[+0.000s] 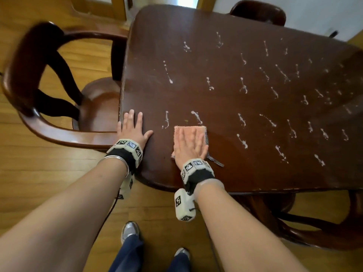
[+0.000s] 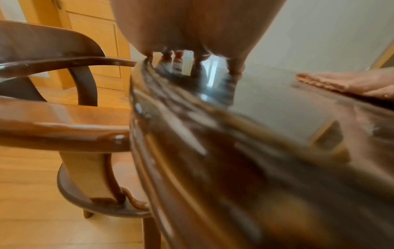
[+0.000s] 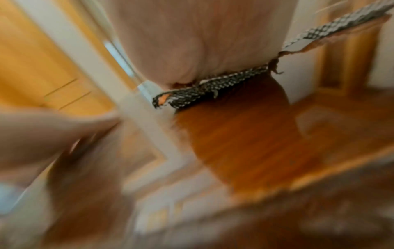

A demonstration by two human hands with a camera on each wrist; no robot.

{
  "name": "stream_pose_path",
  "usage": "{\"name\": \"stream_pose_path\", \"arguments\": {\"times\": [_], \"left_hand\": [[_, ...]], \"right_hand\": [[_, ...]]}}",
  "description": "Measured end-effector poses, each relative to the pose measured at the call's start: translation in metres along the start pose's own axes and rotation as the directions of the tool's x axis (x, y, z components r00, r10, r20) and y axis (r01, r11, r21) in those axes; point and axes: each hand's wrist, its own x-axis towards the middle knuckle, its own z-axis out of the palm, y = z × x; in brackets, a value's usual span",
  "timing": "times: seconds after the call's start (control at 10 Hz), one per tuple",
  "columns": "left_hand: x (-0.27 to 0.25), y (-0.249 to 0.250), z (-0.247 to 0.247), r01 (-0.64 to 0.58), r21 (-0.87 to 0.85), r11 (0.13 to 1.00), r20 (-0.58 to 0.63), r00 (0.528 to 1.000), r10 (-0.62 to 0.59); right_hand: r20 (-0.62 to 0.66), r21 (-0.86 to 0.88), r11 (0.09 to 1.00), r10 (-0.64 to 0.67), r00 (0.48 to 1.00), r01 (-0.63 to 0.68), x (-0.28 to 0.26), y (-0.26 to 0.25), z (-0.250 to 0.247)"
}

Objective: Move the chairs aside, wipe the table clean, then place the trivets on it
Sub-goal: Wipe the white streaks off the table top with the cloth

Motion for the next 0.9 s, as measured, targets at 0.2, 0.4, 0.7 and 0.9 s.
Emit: {"name": "stream_pose_path", "arguments": {"times": [0.2,0.4,0.7,0.9], "left_hand": [[0.044,-0.009,-0.021,-0.073,0.011,0.997,0.07,0.995,0.072],[0.064,-0.008,-0.024,-0.07,0.02,0.997,0.086,0.994,0.068],[0.062,-0.009,-0.03,-0.076,0.007,0.997,0.133,0.988,0.074],[0.064,-0.009,-0.033,-0.077,0.009,0.997,0.179,0.981,0.074]], "right_hand": [[0.0,-0.026,1.0,-0.017,1.0,0.017,-0.001,-0.003,0.005],[0.023,0.048,0.998,0.041,0.999,-0.042,0.066,-0.055,-0.045],[0.1,-0.12,0.99,-0.068,0.993,0.08,0.061,-0.04,-0.031],[0.052,-0.088,0.996,-0.012,0.999,0.016,0.086,-0.081,-0.043]]}}
